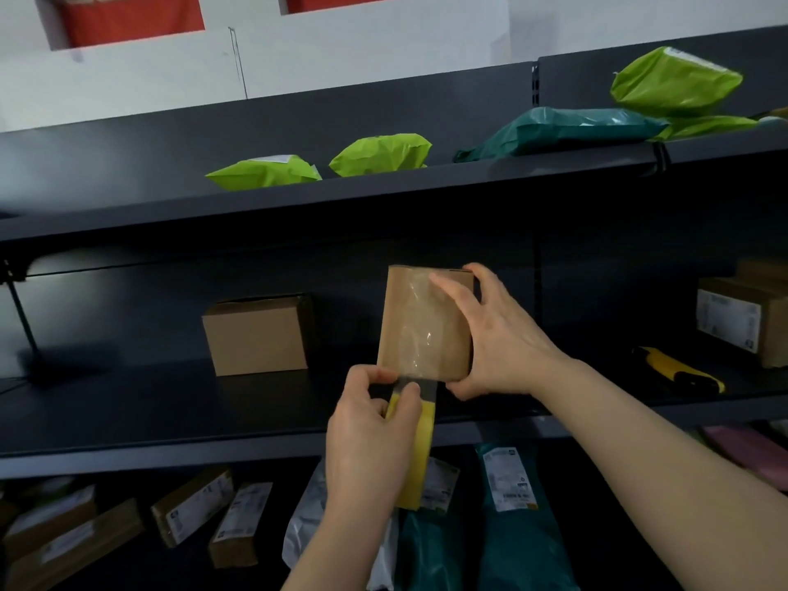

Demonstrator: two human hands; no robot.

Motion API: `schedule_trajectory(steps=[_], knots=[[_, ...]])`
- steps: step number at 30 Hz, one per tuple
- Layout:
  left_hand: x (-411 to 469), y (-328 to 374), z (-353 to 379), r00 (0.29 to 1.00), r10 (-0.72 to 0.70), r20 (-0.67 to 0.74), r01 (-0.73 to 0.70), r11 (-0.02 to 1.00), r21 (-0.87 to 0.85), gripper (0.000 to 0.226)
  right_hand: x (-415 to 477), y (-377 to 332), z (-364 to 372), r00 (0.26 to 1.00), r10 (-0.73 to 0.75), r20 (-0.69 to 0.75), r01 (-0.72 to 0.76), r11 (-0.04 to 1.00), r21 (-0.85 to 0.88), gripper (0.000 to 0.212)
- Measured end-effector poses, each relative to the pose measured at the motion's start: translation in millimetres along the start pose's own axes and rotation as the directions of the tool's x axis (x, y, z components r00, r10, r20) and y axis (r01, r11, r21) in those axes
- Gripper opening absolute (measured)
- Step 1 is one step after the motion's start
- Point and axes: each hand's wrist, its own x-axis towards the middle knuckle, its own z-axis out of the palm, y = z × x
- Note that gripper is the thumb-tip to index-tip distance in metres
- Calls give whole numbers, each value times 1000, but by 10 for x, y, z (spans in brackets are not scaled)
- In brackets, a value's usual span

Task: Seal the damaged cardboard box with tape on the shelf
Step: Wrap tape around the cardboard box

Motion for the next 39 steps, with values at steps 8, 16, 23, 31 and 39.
schedule_trajectory(steps=[8,16,23,31,39], knots=[[120,-93,106,998,-40,-51,40,999,-11,23,44,27,-42,999,-31,-10,31,999,24,131],[180,-104,187,995,-57,-77,56,998,-13,24,38,43,-164,1000,-17,-10,18,993,114,135],[201,5,165,992,-101,-70,92,988,-121,60,70,40,-306,1000,-18,-10,20,954,299,132],[241,371,60,996,-88,15,89,971,-222,63,113,184,-247,994,111,-23,-73,784,617,124],[159,342,-81,985,10,174,18,987,-162,57,12,133,-107,996,15,-88,37,826,563,129]])
